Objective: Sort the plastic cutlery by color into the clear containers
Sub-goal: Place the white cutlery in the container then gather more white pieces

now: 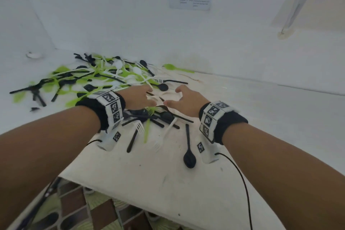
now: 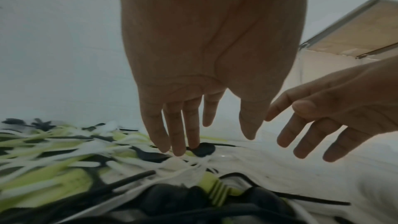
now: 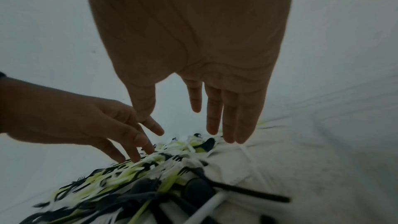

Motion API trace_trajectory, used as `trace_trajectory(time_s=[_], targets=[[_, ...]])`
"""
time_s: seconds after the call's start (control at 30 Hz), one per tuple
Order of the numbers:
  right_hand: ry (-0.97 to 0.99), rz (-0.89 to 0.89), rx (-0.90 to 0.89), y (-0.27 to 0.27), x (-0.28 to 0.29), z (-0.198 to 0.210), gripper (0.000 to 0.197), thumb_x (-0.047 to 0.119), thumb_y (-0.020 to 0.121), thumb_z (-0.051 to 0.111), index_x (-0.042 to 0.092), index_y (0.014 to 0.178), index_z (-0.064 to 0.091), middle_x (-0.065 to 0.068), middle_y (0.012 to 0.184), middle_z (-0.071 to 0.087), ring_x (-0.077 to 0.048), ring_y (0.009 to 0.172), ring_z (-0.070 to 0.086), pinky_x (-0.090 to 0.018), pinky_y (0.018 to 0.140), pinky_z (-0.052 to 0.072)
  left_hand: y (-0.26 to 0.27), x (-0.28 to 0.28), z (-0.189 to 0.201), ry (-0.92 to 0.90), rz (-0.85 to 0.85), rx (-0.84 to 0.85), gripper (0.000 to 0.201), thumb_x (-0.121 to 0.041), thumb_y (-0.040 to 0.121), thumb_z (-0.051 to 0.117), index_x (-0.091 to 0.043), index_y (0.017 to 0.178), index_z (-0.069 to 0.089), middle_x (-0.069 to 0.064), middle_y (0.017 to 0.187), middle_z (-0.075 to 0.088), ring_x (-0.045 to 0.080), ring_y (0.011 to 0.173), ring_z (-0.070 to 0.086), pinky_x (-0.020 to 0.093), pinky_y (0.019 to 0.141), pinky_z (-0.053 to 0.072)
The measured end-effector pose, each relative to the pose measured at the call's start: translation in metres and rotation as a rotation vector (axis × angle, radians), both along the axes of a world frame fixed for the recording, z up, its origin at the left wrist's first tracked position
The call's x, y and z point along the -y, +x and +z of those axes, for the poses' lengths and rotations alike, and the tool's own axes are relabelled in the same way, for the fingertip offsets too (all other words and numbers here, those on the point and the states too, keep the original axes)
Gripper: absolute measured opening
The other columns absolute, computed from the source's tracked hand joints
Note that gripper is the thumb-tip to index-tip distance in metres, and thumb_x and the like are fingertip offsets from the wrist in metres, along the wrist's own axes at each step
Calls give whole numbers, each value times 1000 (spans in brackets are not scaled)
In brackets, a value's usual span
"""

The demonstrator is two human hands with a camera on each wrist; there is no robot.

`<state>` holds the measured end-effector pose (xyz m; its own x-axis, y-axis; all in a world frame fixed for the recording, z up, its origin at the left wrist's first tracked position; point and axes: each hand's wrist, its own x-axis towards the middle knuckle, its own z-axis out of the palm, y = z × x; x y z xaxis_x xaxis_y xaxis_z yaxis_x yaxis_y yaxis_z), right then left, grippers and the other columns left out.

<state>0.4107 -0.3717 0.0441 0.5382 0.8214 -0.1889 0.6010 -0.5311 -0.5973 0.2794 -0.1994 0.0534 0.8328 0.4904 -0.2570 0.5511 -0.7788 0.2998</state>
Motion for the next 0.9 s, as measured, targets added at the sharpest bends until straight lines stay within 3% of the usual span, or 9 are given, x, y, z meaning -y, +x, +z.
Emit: trace_trajectory(time_s=[0.13, 0.23, 0.3, 0.4, 0.53, 0.63, 0.7, 0.8, 0.9], targets=[[-50, 46, 1, -17, -41, -12, 77, 67, 88, 62, 25, 148, 39, -5, 140, 59, -27, 127, 55, -35, 100, 41, -26, -38, -9, 15, 39, -6, 59, -49, 96, 62, -22, 146, 46, 2, 132, 64, 19, 110, 59, 30, 90, 43], [-90, 58, 43, -23, -73, -19, 67, 65, 90, 61, 25, 142, 47, -3, 138, 58, -25, 125, 56, -36, 103, 44, -36, -74, -18, 23, 21, -19, 52, -52, 97, 60, -25, 140, 51, -1, 128, 66, 17, 105, 58, 31, 91, 44], [-116, 43, 78, -23, -95, -25, 52, 55, 93, 61, 26, 136, 53, -2, 136, 59, -23, 124, 56, -38, 105, 45, -37, -99, -22, 31, 4, -6, 45, -51, 98, 59, -26, 136, 55, -2, 125, 65, 17, 105, 57, 32, 94, 45], [-144, -9, 111, -21, -125, -30, 34, 35, 96, 59, 25, 129, 58, -2, 132, 61, -22, 118, 57, -32, 96, 47, -31, -135, -25, 46, -63, 28, 37, -47, 100, 57, -25, 128, 61, -2, 118, 63, 16, 102, 56, 32, 92, 46], [-169, -91, 133, -20, -160, -31, 32, 32, 97, 58, 24, 127, 60, -1, 131, 60, -21, 117, 57, -31, 93, 46, -17, -183, -28, 54, -164, 40, 32, -49, 99, 56, -26, 121, 63, -4, 109, 62, 16, 97, 58, 30, 80, 42], [-187, -163, 158, -16, -180, -34, 29, 33, 97, 57, 25, 125, 62, -1, 131, 61, -21, 116, 58, -33, 98, 47, -4, -210, -31, 45, -243, 46, 31, -49, 99, 56, -25, 117, 65, -4, 111, 64, 16, 99, 59, 32, 86, 48], [-202, -214, 148, -14, -189, -35, 30, 22, 97, 51, 25, 125, 63, -3, 133, 59, -23, 119, 57, -32, 99, 46, 3, -222, -34, 30, -296, 49, 31, -48, 100, 55, -25, 119, 64, -5, 109, 64, 16, 100, 59, 32, 89, 47], [-216, -252, 150, -11, -202, -39, 36, 14, 97, 45, 25, 125, 64, -3, 135, 59, -24, 124, 54, -31, 99, 44, 10, -235, -43, -1, -359, 45, 32, -46, 100, 55, -26, 124, 61, -5, 105, 63, 17, 100, 60, 31, 84, 44], [-219, -232, 195, -7, -218, -43, 36, 15, 97, 47, 23, 129, 61, -4, 136, 59, -25, 124, 55, -32, 100, 44, 14, -245, -48, -1, -404, 68, 25, -42, 100, 57, -25, 117, 64, -4, 103, 67, 16, 94, 61, 30, 76, 44]])
